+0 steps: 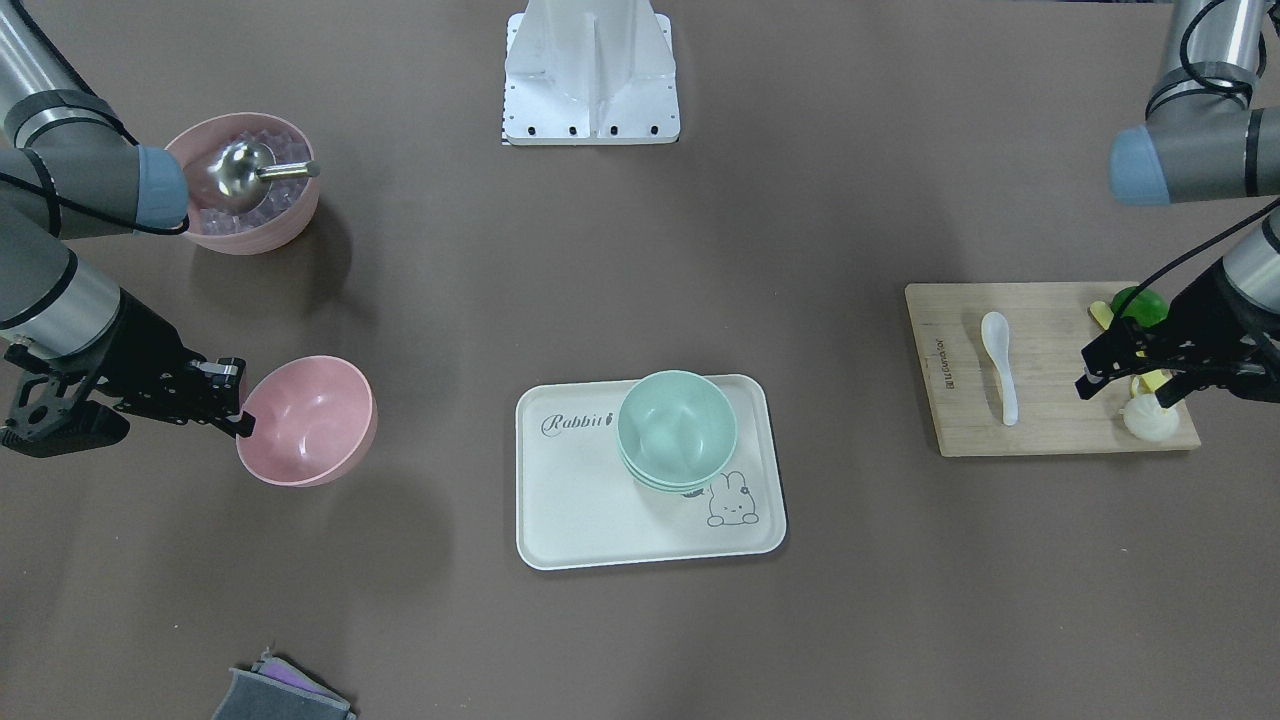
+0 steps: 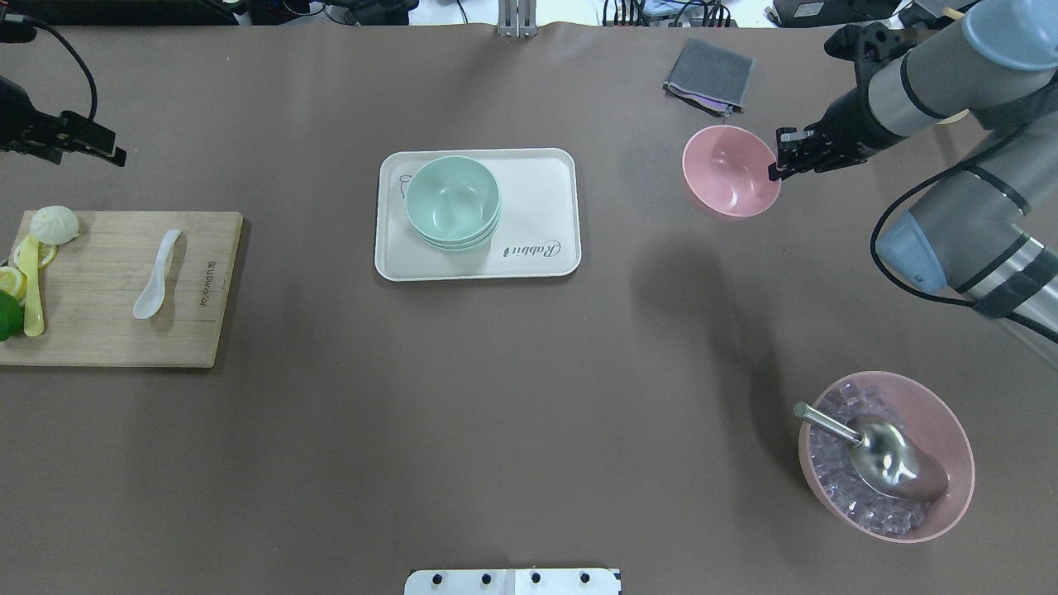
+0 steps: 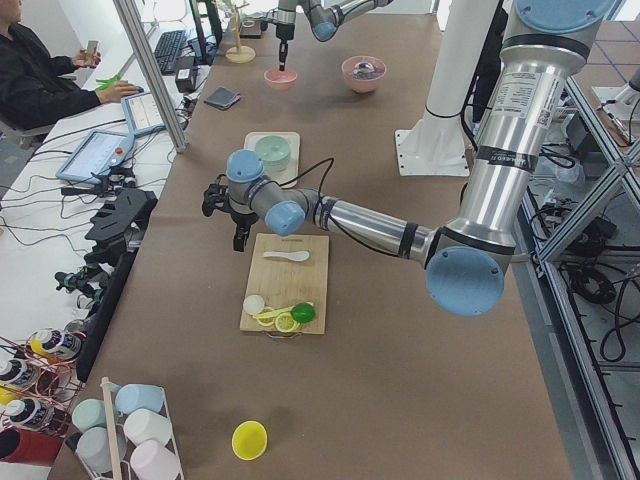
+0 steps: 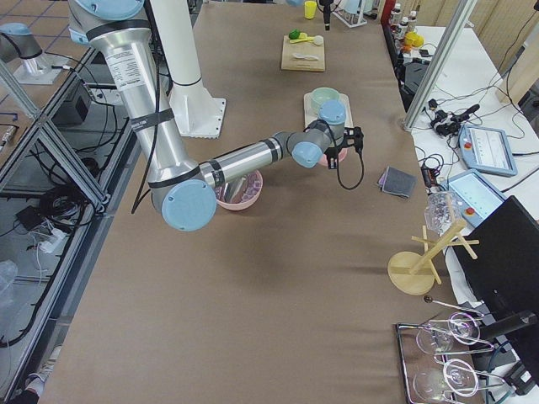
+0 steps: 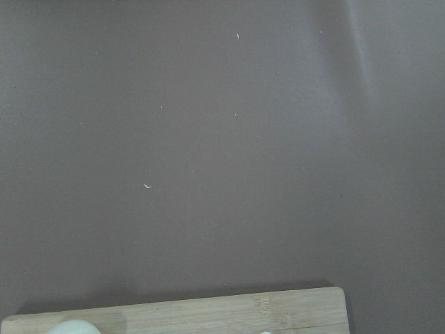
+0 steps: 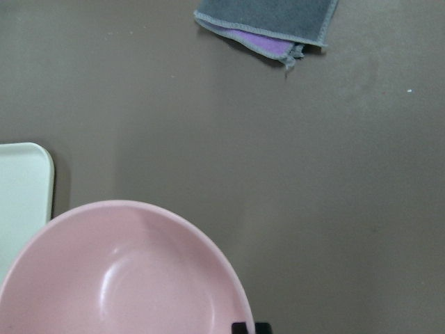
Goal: Stack pink bowl on green and place spoon
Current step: 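Lift the pink bowl with the right gripper while the left grasps the spoon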
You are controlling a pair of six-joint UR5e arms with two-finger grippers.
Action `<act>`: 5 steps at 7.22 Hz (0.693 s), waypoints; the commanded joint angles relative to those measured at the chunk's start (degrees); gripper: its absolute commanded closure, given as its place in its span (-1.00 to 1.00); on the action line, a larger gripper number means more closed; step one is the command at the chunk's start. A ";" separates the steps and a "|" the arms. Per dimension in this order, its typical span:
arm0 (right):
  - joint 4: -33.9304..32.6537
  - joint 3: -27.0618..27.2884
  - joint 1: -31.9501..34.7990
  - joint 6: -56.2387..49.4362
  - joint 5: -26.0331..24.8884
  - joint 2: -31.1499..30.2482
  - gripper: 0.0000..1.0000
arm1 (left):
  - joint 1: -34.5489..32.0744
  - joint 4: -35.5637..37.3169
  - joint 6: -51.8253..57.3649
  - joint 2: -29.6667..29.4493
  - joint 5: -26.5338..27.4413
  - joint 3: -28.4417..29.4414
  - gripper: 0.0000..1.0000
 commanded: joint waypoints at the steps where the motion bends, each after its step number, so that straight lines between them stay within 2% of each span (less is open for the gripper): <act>1: 0.03 0.30 0.52 6.25 1.09 3.55 1.00 | 4.43 0.12 -3.67 0.04 2.32 0.49 -0.96; 3: 0.03 0.30 0.43 8.02 1.09 5.15 1.00 | 7.42 0.21 -4.49 0.48 2.59 0.49 -0.95; 5: 0.12 0.48 0.08 10.82 1.09 6.72 1.00 | 11.20 0.04 -4.57 0.65 7.23 2.25 -0.94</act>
